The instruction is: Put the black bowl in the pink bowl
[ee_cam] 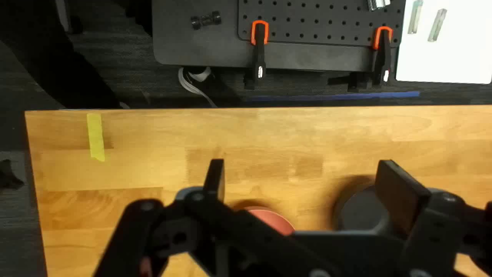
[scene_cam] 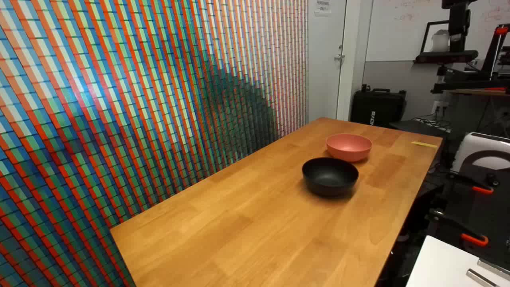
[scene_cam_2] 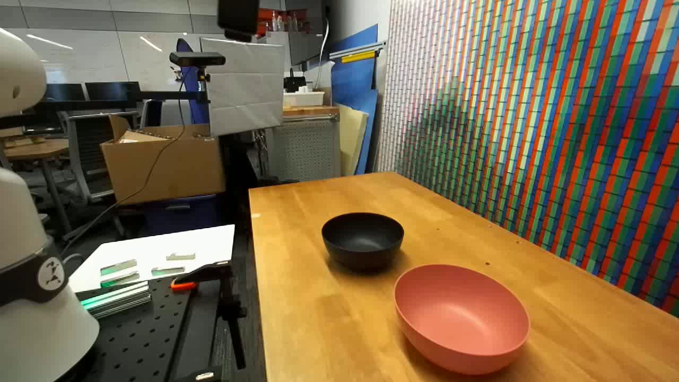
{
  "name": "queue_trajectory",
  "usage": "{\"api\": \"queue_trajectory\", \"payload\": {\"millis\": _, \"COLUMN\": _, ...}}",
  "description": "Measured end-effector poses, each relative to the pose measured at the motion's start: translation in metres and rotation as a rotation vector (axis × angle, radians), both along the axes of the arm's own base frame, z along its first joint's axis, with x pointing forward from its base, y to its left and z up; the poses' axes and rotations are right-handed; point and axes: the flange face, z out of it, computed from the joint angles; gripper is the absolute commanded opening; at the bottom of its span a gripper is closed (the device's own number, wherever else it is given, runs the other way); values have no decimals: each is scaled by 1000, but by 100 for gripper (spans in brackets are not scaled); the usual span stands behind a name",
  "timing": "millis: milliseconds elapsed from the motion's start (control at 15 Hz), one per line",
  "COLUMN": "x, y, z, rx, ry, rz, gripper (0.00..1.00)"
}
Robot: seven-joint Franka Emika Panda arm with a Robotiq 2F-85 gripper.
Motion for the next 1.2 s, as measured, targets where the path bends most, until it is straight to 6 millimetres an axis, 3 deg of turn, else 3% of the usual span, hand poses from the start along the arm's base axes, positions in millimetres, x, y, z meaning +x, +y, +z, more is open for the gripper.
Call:
{"api": "queue_trajectory", "payload": {"millis": 667, "x": 8, "y": 4, "z": 1, "rx": 11, "ry": -44, "rz": -28, "gripper": 100}}
{"api": "queue_trajectory", "payload": {"millis": 867, "x": 34, "y": 23, "z": 6, "rx": 97, "ry": -165, "rz": -138, "gripper": 100}}
{"api": "queue_trajectory", "payload": {"millis": 1000, "x": 60, "y": 46, "z": 5, "rx": 139, "ry": -250, "rz": -208, "gripper": 100}}
{"api": "queue_trajectory", "payload": {"millis": 1200, "x": 98, "y": 90, "z": -21, "rx": 117, "ry": -311, "rz": -244, "gripper": 100}}
